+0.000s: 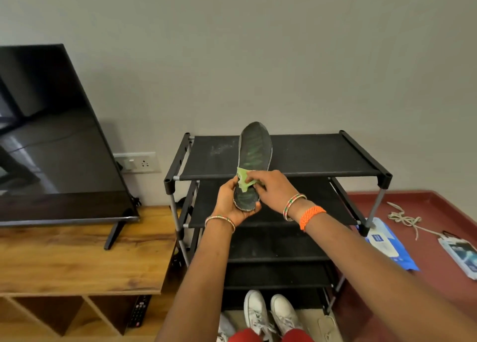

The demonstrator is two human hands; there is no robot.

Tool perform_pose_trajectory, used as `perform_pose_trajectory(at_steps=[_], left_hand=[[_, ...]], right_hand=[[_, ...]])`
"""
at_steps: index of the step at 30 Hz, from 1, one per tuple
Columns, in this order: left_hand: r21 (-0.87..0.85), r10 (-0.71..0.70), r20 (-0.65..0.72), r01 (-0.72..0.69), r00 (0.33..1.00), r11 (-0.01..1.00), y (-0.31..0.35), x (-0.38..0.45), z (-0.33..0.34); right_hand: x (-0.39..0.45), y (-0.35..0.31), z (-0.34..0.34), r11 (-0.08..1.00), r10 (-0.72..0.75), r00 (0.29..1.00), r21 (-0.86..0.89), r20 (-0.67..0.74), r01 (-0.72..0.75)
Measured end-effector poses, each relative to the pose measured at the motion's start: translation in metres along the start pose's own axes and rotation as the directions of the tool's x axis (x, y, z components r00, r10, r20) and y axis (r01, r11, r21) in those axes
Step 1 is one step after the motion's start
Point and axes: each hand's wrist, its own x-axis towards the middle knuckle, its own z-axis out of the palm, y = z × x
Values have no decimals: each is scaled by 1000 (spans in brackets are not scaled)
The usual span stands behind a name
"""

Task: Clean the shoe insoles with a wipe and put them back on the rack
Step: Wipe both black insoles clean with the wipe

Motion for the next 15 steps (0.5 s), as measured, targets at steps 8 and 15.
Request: perform_pose_trajectory(at_steps=[8, 15], left_hand=[[53, 16, -80, -11, 997, 999, -3, -5, 11], [165, -56, -38, 61, 998, 984, 22, 18, 2]], right_hand=[[-11, 3, -11, 1000, 22, 998, -5, 53, -21], [12, 18, -16, 991, -114, 993, -64, 27, 116]])
